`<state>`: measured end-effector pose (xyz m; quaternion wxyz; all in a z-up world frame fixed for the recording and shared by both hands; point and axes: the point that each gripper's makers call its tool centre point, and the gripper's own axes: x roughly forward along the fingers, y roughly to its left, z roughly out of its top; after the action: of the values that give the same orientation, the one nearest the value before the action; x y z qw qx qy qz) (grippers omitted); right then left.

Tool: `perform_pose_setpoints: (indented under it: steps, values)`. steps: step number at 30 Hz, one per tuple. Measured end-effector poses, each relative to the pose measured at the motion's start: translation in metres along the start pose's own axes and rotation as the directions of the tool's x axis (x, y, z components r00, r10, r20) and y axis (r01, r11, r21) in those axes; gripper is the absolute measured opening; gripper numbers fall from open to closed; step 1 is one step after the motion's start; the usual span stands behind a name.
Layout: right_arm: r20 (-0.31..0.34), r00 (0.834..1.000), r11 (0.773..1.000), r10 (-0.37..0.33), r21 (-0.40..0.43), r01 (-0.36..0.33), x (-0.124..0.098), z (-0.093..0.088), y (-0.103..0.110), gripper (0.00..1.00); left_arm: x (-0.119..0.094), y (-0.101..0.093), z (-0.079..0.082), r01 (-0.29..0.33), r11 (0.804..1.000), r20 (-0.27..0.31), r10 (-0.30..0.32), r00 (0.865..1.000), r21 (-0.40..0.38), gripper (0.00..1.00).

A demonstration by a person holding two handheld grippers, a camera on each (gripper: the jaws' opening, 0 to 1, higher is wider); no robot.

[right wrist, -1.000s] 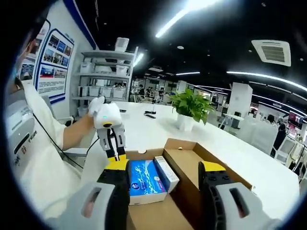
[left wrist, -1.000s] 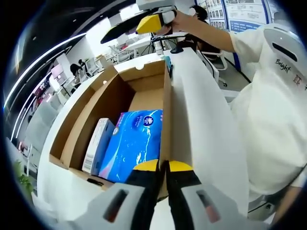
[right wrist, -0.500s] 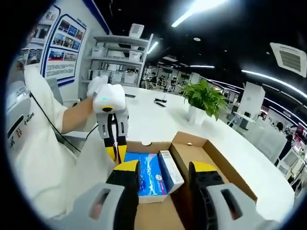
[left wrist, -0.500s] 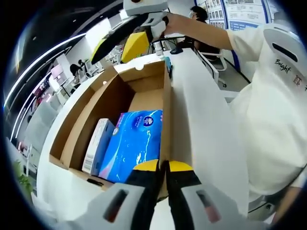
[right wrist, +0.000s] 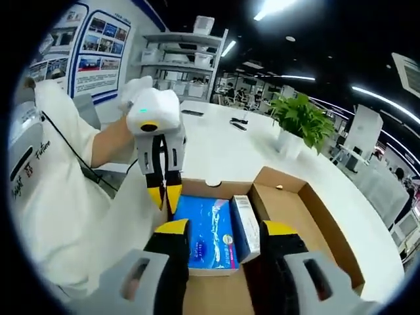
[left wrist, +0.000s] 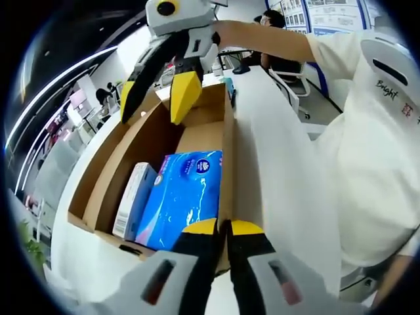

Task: Operate the shoe box by opening the lid, removing the specified soft item, and placing it in the target area until the item is outside and the box remains undamaged.

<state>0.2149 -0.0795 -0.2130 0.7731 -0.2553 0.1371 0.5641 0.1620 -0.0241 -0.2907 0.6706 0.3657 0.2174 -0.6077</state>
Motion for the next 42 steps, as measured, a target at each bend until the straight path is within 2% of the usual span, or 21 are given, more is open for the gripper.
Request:
perform_pose_setpoints:
  steps: [7,9,11,17,20,22,28,32,34,38,41,42]
  values:
    - [-0.061,0.997,0.999,0.040,0.011,-0.039,0.009,-0.013,0.005,0.47,0.000,0.000,0.000,-0.001,1.000,0.002,0.001,1.000,-0.001,0.05]
    - [-0.095,0.995,0.999,0.037,-0.001,-0.037,0.014,-0.018,0.005,0.47,0.000,0.000,0.000,-0.002,1.000,0.002,0.002,1.000,0.001,0.05]
    - [-0.097,0.995,1.000,0.031,0.002,-0.031,0.017,-0.018,0.004,0.47,0.000,0.000,0.000,-0.003,1.000,0.003,0.003,1.000,0.002,0.05]
    - [-0.128,0.987,0.995,0.096,-0.005,-0.097,0.028,-0.022,0.017,0.47,-0.001,0.000,0.000,-0.001,1.000,0.008,0.001,1.000,0.001,0.05]
    - [-0.168,0.975,0.986,0.143,-0.062,-0.155,0.033,-0.028,0.027,0.47,-0.001,0.000,0.000,-0.001,1.000,0.015,0.001,1.000,0.000,0.05]
    - [-0.185,0.971,0.986,0.151,-0.042,-0.161,0.035,-0.029,0.029,0.47,-0.001,0.000,0.000,-0.001,1.000,0.016,0.001,1.000,0.001,0.05]
    - [-0.177,0.969,0.983,0.174,-0.024,-0.181,0.037,-0.023,0.032,0.48,-0.001,0.000,0.000,-0.001,1.000,0.015,0.001,1.000,0.003,0.05]
    - [-0.210,0.959,0.980,0.189,-0.019,-0.197,0.043,-0.029,0.034,0.48,-0.001,0.000,0.000,-0.002,1.000,0.013,0.002,1.000,0.002,0.05]
    - [-0.214,0.953,0.976,0.213,-0.005,-0.219,0.046,-0.030,0.038,0.53,-0.001,0.000,0.000,-0.004,1.000,0.014,0.004,1.000,0.004,0.05]
    - [-0.236,0.952,0.980,0.194,0.009,-0.198,0.053,-0.035,0.026,0.57,-0.001,0.000,0.000,-0.001,1.000,0.016,0.001,1.000,0.005,0.05]
    - [-0.231,0.940,0.968,0.251,0.071,-0.241,0.055,-0.036,0.035,0.57,-0.001,0.000,0.000,0.003,1.000,0.013,-0.003,1.000,0.003,0.05]
    - [-0.249,0.938,0.970,0.242,0.062,-0.234,0.056,-0.038,0.034,0.57,-0.001,0.000,0.000,0.004,1.000,0.012,-0.004,1.000,0.003,0.04]
